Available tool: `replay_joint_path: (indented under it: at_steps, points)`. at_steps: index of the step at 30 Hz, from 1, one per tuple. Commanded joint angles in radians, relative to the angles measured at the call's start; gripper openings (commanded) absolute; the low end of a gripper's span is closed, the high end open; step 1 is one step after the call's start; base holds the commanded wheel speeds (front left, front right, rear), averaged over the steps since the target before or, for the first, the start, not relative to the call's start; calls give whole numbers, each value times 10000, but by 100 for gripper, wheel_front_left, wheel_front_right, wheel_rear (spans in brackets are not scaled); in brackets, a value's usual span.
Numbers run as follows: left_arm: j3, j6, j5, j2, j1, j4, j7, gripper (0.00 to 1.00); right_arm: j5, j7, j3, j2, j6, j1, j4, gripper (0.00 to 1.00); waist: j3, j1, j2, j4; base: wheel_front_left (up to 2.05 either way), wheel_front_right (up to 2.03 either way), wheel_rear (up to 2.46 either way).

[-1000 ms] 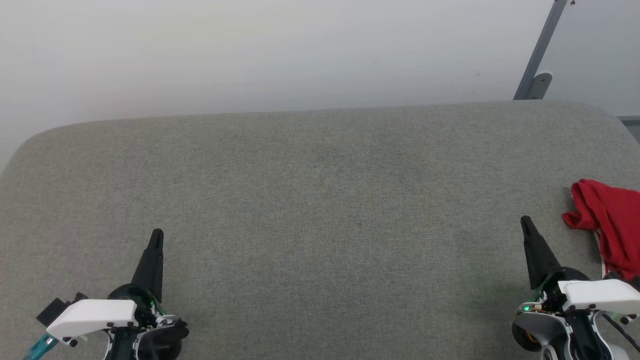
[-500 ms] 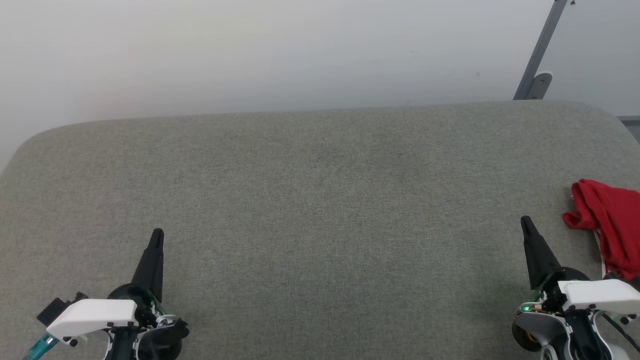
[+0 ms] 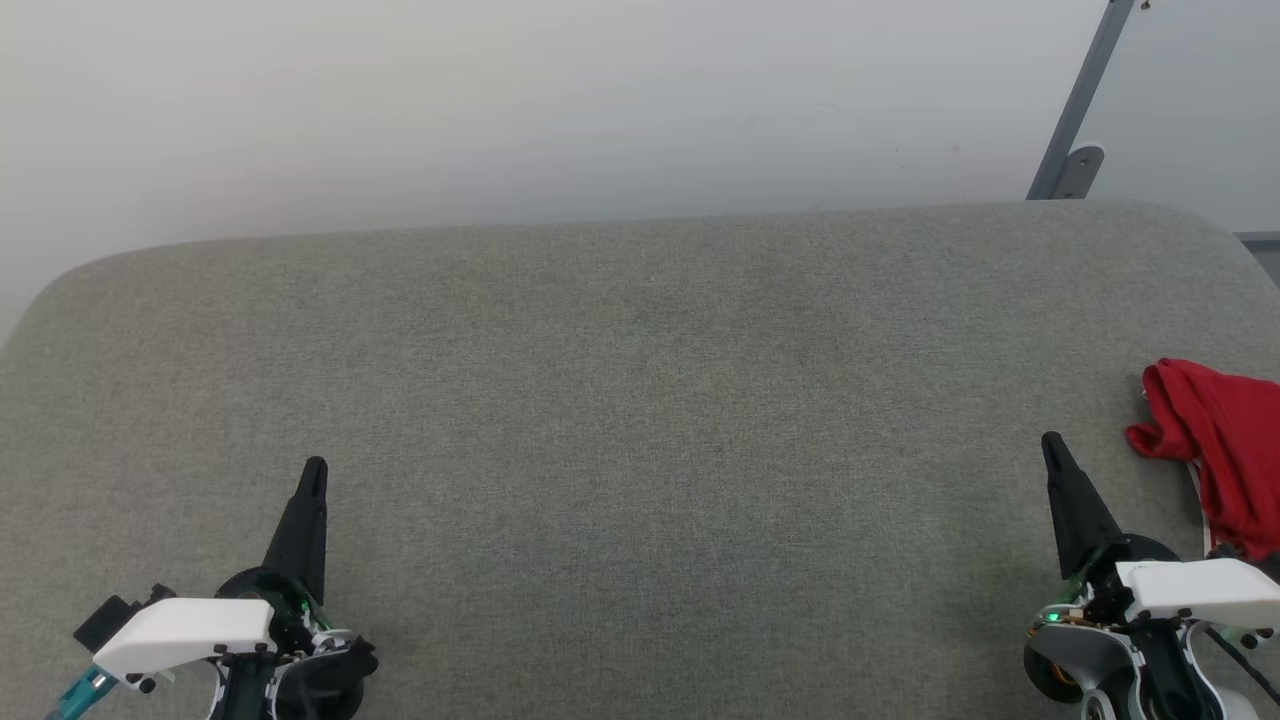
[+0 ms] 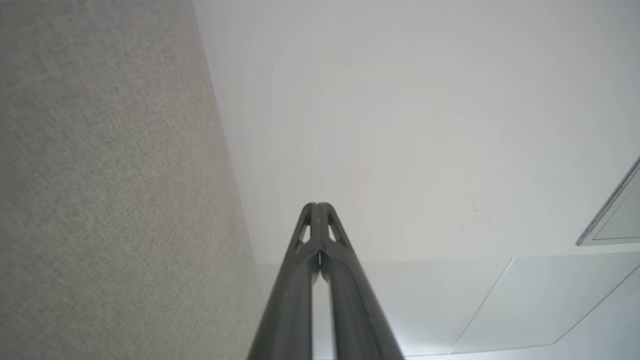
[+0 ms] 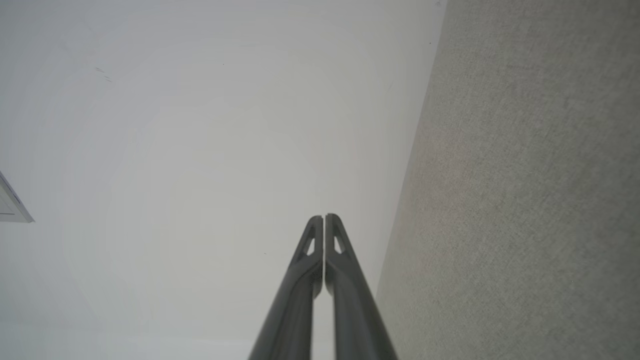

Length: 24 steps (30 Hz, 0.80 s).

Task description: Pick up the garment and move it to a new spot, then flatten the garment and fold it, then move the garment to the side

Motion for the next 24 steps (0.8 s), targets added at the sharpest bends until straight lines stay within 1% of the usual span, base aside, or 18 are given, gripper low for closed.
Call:
replay_joint_path:
  at_steps: [1,24]
  points:
    - [37,22,41,-12,-128,-1,37,0,41,23,13,16,0,-48,16,0,0,0,0,0,0,0,0]
    - [50,22,53,-23,-130,-1,49,0,41,22,14,16,0,-48,16,0,0,0,0,0,0,0,0]
